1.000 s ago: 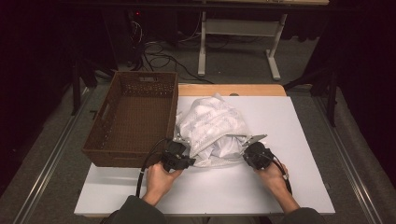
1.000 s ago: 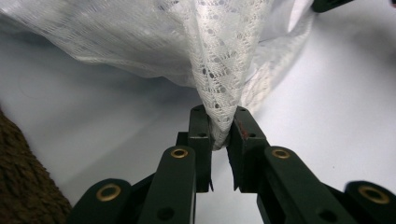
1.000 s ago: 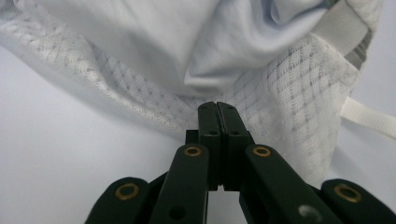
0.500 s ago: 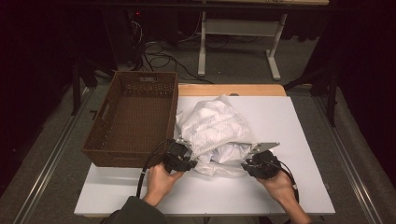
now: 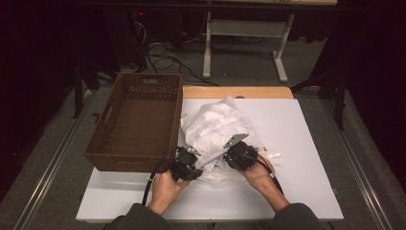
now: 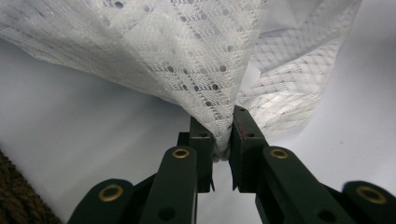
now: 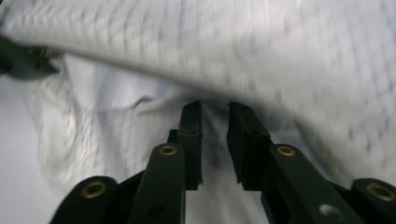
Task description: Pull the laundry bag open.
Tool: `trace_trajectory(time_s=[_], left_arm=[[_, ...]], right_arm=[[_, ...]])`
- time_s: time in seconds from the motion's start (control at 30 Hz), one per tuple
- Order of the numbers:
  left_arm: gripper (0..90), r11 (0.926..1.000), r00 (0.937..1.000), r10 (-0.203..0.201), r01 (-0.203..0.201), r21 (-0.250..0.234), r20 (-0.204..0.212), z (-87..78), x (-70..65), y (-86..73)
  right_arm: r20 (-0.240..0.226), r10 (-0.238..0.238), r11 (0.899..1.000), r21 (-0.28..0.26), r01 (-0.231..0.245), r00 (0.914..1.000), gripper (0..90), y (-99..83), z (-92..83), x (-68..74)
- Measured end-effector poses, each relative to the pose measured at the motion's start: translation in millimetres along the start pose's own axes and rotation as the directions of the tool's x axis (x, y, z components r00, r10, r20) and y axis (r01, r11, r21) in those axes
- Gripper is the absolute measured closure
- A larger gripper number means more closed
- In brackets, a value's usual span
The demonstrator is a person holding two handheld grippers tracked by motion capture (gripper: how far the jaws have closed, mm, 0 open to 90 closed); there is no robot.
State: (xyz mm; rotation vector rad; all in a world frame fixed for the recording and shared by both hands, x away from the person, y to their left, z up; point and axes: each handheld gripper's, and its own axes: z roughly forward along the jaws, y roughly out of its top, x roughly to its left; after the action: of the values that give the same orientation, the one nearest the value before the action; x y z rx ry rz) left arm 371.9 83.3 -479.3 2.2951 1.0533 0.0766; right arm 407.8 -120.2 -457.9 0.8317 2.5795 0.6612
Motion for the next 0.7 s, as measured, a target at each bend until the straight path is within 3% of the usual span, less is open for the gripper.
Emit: trace_trajectory(time_s=[0.1, 0.23, 0.3, 0.33, 0.37, 0.47, 0.57, 0.7], left_arm=[[81.5, 1.0000, 1.0000, 0.005, -0.005, -0.005, 0.002, -3.5, -0.8, 1.2], [81.7, 0.9999, 1.0000, 0.002, -0.002, -0.013, 0.005, -6.5, 0.1, 0.7], [81.7, 0.9999, 1.0000, 0.007, -0.007, -0.013, 0.004, -7.8, 0.8, 0.3], [81.7, 0.9999, 1.0000, 0.007, -0.007, -0.013, 0.002, -8.3, 1.1, 0.4], [81.6, 0.9999, 1.0000, 0.000, 0.000, -0.017, 0.002, -8.2, 1.6, 0.5], [80.8, 0.9999, 1.0000, -0.008, 0.008, -0.012, 0.005, -6.7, 3.6, 0.3], [75.6, 1.0000, 1.0000, -0.005, 0.005, 0.005, -0.001, -4.2, 4.0, 0.1], [70.4, 0.9994, 0.9998, -0.018, 0.018, 0.030, -0.006, 3.0, 4.4, -1.1]], right_arm=[[0.026, -0.018, 1.000, -0.002, 0.018, 0.9995, 79.1, 12.1, 8.9, -2.2], [0.106, -0.028, 0.998, 0.060, 0.022, 0.9939, 82.5, 17.7, 33.3, -11.5], [0.133, 0.036, 0.996, 0.077, -0.046, 0.9904, 83.3, 15.3, 45.0, -18.4], [0.131, 0.038, 0.996, 0.071, -0.048, 0.9907, 83.5, 15.2, 47.2, -23.0], [0.131, 0.071, 0.995, 0.064, -0.080, 0.9888, 83.3, 15.5, 47.7, -23.8], [0.124, 0.052, 0.995, 0.077, -0.062, 0.9909, 75.6, 16.5, 41.7, -23.7], [0.075, 0.053, 0.997, 0.046, -0.056, 0.9958, 64.3, 11.4, 25.1, -20.5], [0.034, 0.055, 0.998, -0.010, -0.055, 0.9979, 59.7, -5.0, -2.9, -16.5]])
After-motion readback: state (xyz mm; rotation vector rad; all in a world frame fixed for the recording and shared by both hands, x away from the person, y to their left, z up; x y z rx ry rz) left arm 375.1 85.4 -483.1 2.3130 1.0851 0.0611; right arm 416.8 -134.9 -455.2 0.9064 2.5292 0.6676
